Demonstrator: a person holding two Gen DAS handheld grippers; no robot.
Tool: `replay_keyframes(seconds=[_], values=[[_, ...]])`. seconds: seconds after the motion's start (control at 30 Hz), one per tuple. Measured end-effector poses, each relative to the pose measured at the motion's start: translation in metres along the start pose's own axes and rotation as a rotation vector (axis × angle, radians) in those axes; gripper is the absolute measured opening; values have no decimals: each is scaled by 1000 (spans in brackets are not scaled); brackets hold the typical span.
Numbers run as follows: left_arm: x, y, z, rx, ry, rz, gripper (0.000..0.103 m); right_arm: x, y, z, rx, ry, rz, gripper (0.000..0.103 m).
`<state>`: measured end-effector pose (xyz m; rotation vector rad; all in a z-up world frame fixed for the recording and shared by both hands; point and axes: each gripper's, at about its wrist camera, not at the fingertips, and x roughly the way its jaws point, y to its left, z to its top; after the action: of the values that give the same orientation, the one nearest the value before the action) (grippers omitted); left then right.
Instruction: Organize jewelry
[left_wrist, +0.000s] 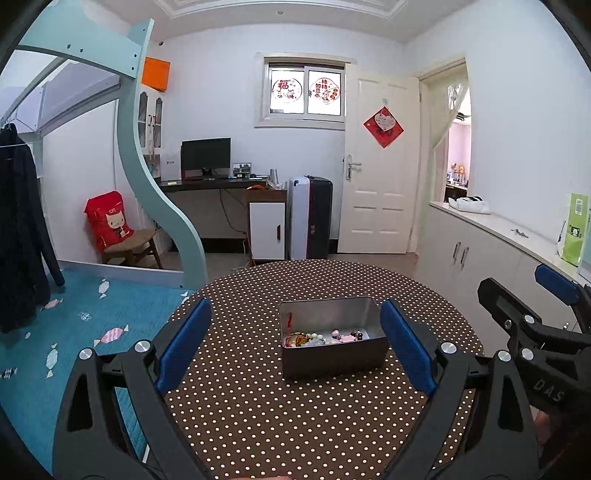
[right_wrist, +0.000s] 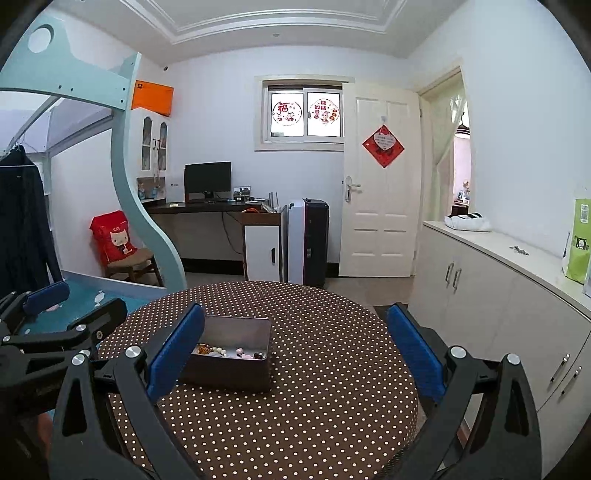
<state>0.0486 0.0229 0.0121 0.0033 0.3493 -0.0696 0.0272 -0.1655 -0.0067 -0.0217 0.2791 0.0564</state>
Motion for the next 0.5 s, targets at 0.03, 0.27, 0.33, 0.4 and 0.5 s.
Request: replay_keyframes(seconds=[0.03,0.27,0.33,0.4,0.5], values=[[1,1,-1,-3,3,-3,93,1,0,0,3,4,11,96],[9,4,-4,-10,26,-3,93,6,1,-4,4,25,29,96],[11,3,-5,-11,31,-3,93,7,1,-4,5,31,27,96],[11,4,-5,-10,30,-1,93,7,2,-4,4,33,25,96],[12,6,-6,-13,34,-4,93,8,3,-3,6,38,27,96]])
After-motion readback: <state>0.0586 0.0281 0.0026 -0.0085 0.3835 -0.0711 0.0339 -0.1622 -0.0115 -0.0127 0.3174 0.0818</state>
